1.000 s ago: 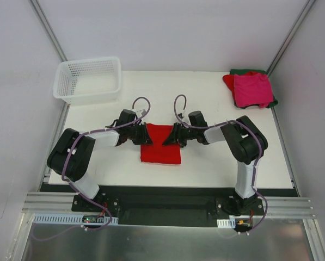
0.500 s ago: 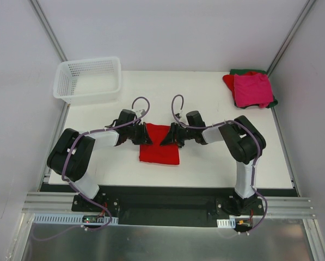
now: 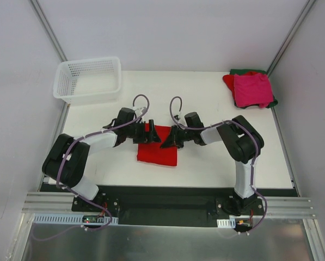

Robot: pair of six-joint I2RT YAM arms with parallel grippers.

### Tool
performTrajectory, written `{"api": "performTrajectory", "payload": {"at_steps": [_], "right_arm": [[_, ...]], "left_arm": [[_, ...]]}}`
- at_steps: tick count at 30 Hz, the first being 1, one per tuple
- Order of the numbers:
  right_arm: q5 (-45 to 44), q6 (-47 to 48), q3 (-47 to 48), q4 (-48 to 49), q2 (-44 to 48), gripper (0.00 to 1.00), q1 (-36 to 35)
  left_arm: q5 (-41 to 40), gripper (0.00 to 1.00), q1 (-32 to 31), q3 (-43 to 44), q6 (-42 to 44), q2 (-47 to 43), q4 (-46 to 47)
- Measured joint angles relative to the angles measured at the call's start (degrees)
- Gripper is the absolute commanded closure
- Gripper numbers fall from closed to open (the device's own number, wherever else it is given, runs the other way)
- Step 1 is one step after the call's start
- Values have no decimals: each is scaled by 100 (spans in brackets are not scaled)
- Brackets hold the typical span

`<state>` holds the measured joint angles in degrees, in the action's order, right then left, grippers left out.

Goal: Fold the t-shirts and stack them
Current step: Put the neatly folded tshirt into the corner of the board with the right arm

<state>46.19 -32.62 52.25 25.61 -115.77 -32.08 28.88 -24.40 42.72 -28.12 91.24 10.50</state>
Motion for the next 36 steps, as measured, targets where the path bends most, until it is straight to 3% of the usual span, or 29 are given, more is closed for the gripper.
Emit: {"api": "performTrajectory", "payload": {"at_steps": [1,7,14,24,36], "right_arm": [[-9,7,4,2,0,99,-13],[-129,195,11,-210,127,99,-70],[-691,946,282,-1432,551,99,-155],[-1582,2118,1394,-3134,1008,99,-81],[-2037,2933,2758,-4199,1029,99,966]], "left_arm": [[28,1,0,0,-22,-142,-48],[-278,1,52,341,48,-1556,-837],[-522,1,50,765,125,-2763,-1182],[-566,1,50,315,127,-2828,-1631],[-629,1,50,138,118,-2870,-1700]]}}
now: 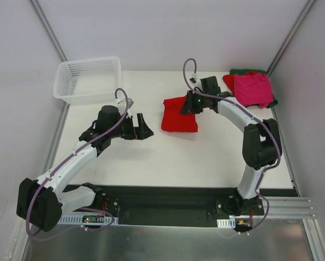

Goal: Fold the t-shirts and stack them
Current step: Put the neatly folded tshirt into the corner of the board with the right arm

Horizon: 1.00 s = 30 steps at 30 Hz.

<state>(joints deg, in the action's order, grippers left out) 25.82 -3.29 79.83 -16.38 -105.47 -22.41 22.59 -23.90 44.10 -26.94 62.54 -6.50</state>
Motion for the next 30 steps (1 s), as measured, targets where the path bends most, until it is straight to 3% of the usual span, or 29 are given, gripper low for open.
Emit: {"api": "performTrajectory", "payload": {"at_steps": [16,23,30], "right_arm": [[-374,632,2151,-549,-671,99,1340],[-402,503,2496,-540,-946,99,2063],[-352,105,3526,-551,-1172,99,2568]], "left_arm": [[-22,0,0,-275,-31,2,153],[-22,1,0,-387,-70,2,166],[-22,1,0,-463,-81,2,258]]}}
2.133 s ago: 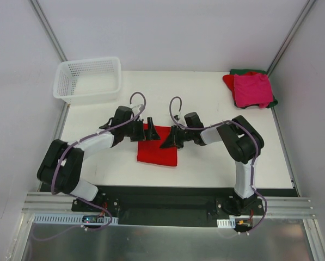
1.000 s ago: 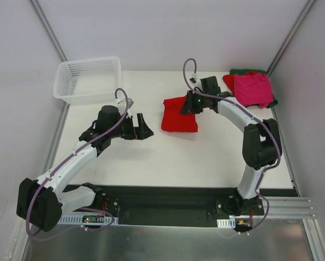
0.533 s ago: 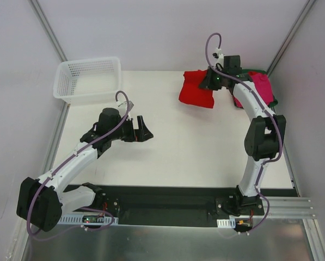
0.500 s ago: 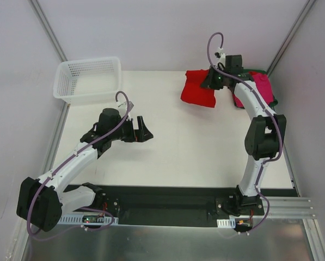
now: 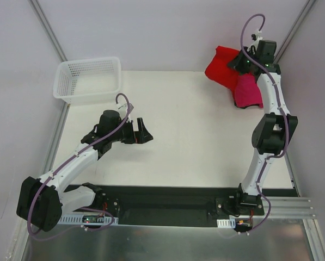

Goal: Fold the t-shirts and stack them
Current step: Put the neatly folded tshirt into the corner of the board with the right arm

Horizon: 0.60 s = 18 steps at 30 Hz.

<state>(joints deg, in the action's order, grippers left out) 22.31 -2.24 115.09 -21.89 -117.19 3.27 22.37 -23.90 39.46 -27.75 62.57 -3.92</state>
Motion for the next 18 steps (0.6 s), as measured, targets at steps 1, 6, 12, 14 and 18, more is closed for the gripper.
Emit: {"api": "performTrajectory", "payload": {"at_steps": [1,6,12,14,18], "right_arm": [[20,-57,192,2,0,99,55],[85,-341,778,302,48,99,354],[-2,-664,-127,809,385,99,909],[-98,-763,-535,977,439,99,1084],[-284,-955,-1084,1156,442,99,1329]], "left_arm": [[0,1,0,-2,-2,0,7],[2,1,0,-4,-13,0,31],[2,1,0,-4,-13,0,68],[2,1,0,-4,-13,0,68],[2,1,0,-4,-13,4,70]]}}
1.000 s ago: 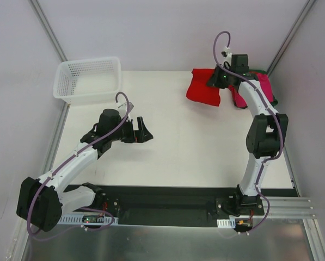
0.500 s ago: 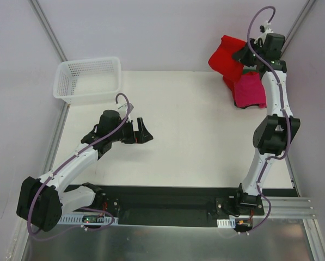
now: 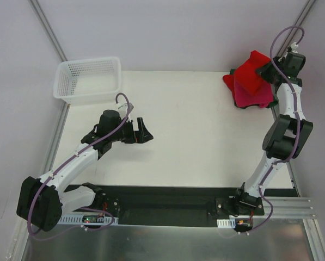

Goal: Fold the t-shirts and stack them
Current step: Put the neatly folded tshirt into the corner of the board with the right arm

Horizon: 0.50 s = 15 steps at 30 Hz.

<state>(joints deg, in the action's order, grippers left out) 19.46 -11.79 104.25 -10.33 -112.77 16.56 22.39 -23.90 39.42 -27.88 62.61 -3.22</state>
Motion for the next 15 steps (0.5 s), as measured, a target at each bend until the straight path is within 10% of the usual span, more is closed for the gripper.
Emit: {"api": "performTrajectory", "payload": {"at_steps": [15], "right_arm": [[-125,-332,424,623,-254,99,68]], "left_arm": [[0,1,35,0,4,297,96]]}}
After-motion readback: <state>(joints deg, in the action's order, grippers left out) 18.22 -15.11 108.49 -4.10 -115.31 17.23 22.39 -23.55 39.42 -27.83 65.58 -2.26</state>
